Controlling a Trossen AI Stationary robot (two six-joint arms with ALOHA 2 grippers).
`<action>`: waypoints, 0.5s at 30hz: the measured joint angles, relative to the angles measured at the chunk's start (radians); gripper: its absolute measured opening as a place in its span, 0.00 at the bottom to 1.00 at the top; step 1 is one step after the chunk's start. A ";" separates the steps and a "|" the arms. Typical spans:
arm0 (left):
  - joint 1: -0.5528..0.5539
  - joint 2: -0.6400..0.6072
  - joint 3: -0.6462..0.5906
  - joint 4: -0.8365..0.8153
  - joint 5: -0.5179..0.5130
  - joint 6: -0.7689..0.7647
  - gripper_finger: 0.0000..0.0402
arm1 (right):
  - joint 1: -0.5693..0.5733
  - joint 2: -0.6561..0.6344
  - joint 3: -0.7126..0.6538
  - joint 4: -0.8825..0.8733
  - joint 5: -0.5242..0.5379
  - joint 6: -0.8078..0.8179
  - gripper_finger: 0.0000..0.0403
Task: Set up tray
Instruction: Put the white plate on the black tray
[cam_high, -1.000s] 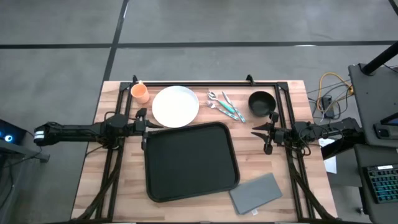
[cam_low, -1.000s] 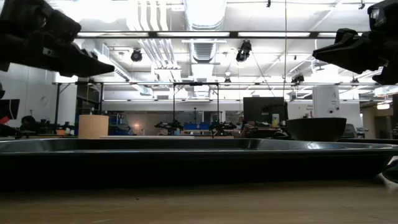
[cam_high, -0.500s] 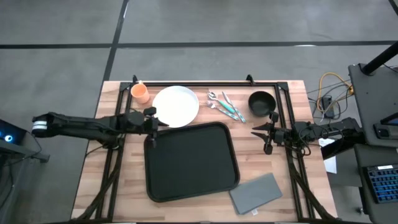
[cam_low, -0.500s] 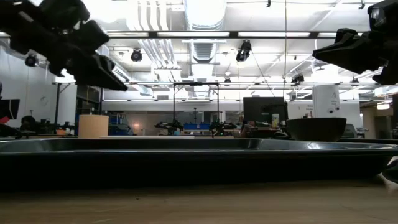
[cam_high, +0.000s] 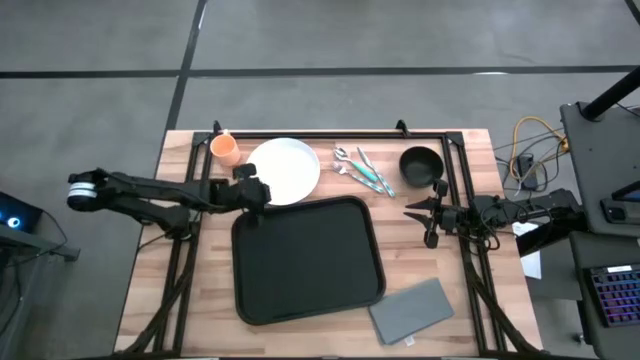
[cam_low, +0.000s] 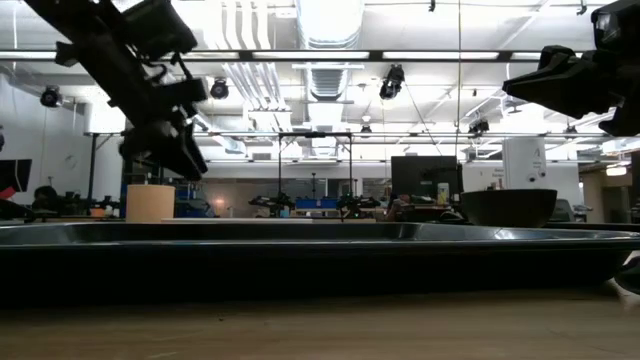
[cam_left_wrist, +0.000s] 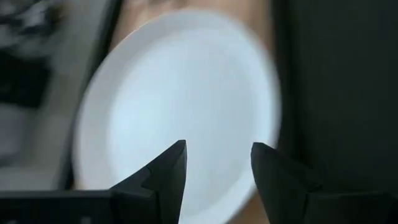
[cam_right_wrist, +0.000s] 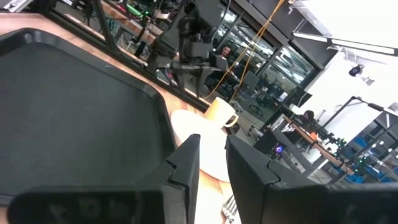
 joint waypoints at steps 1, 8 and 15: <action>0.005 0.010 0.005 0.000 -0.022 0.000 0.40 | 0.000 0.000 0.000 0.000 0.000 0.000 0.17; 0.069 -0.020 0.032 -0.011 -0.035 -0.078 0.40 | 0.000 0.000 0.000 0.000 -0.001 0.000 0.17; 0.141 -0.135 0.023 -0.104 -0.055 -0.332 0.40 | 0.000 0.000 0.000 0.000 -0.001 0.000 0.17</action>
